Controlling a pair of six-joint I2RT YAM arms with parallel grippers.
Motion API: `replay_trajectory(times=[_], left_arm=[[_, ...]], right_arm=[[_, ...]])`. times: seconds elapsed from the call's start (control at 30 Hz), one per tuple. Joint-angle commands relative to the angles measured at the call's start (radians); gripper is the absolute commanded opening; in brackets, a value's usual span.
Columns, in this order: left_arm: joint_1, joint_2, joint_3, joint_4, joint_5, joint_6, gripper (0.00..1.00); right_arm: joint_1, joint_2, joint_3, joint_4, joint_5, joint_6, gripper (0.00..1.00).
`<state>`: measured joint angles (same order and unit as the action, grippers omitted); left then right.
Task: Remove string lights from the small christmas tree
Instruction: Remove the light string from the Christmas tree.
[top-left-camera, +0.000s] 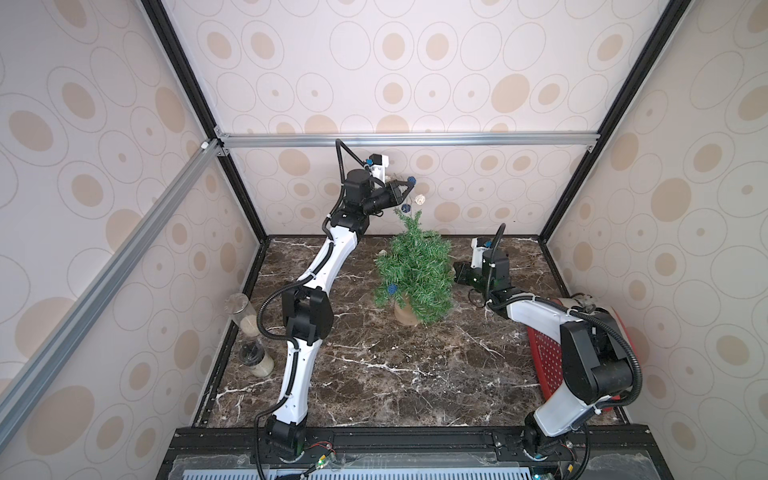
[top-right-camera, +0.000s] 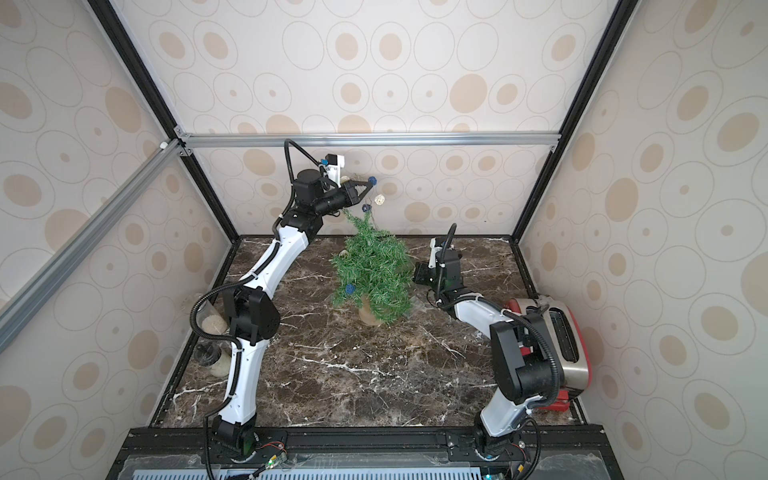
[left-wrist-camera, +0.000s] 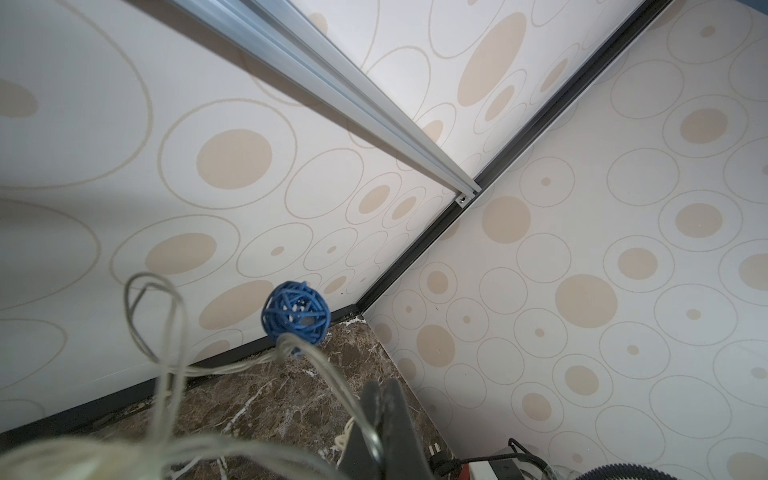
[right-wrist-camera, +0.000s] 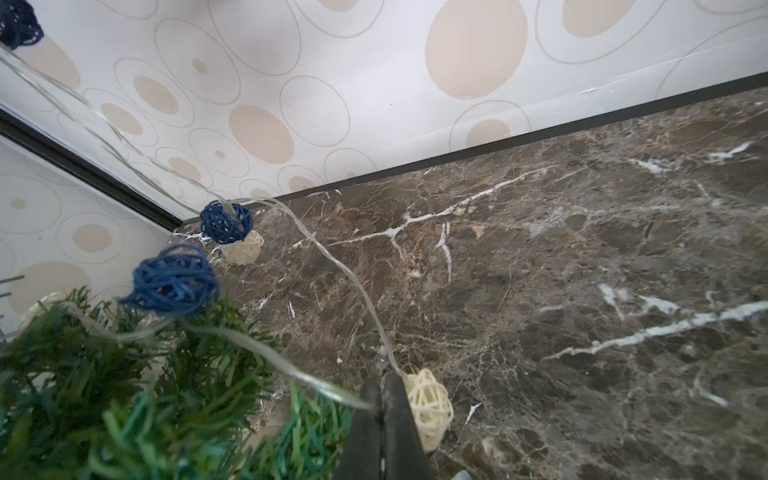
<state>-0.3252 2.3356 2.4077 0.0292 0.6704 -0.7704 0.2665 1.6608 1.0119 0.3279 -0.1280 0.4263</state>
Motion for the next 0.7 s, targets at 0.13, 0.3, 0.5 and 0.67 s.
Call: replay_trajectory(times=[0.13,0.3,0.5,0.67], left_arm=[[0.015,-0.038,0.024,0.038,-0.023,-0.006,0.00],[0.042,-0.072,-0.023,0.069,-0.090,0.000,0.00],[0.104,-0.088,-0.017,0.066,-0.168,0.020,0.00],[0.145,-0.071,0.017,0.073,-0.183,0.003,0.00]], right_arm=[[-0.028,0.089,0.205,-0.104,-0.031,-0.049,0.00],[-0.051,0.195,0.367,-0.104,-0.144,-0.022,0.10],[-0.061,0.312,0.535,-0.130,-0.245,0.021,0.58],[-0.070,0.321,0.525,-0.078,-0.271,0.087,0.65]])
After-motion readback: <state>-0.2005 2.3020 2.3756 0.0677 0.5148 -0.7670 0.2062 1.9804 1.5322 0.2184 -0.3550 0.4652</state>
